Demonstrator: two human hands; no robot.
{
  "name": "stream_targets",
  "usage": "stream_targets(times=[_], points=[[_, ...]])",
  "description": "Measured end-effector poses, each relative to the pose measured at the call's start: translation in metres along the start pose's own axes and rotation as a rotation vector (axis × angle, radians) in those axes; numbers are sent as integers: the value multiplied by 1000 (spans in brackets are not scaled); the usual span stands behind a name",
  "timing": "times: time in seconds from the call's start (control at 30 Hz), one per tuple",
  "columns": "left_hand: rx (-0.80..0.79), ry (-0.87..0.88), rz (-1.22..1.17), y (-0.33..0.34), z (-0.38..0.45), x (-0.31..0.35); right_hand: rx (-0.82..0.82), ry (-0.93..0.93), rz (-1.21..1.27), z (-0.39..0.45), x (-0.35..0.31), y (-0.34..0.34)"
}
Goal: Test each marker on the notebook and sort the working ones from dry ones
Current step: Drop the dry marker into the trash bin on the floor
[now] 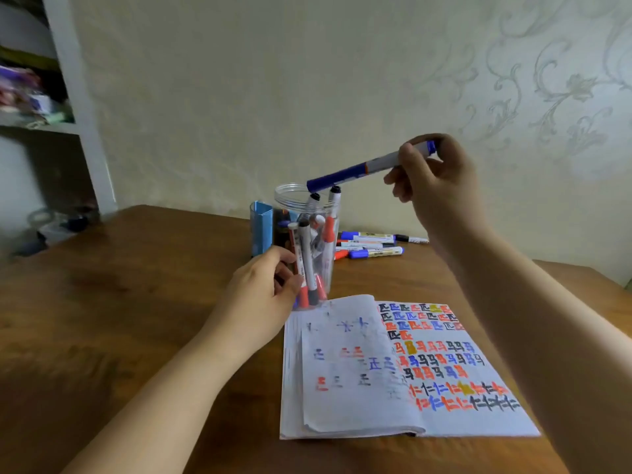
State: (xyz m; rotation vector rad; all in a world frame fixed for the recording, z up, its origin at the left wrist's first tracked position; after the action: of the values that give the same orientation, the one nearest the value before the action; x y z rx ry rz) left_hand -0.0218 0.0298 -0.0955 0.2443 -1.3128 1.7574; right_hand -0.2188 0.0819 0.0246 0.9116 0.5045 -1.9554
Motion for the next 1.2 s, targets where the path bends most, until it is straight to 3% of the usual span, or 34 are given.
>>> stream_targets(times=[0.17,0.43,0.5,0.73,1.0,1.2], points=[[69,-2,-4,-9,-8,-9,53,77,63,-7,11,3],[64,-64,-244,-32,-50,-22,-176,339,147,-81,54,45],[96,-91,-262,-56,-77,-32,-281,354,194,-98,45,69],[255,-291,19,-161,-211,-126,-838,327,268,-210,-15,209],[693,-724,253,-295,-436,-226,-1216,388,314,-406,-29,375],[683,-945,295,-324,-537,-251,-1531,560,142,-564,11,441]])
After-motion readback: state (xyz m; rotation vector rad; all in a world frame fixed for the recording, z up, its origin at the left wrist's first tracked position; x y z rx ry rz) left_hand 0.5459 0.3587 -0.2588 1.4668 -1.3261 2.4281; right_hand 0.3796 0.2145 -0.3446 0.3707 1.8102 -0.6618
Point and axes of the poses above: each hand's wrist, its own z-axis towards the middle knuckle, its own y-axis out of the palm, x = y × z, the point moved 10 cm from there along z, towards the middle knuckle, and after that the axes turned 6 degrees about z, right-handed, at the moved point
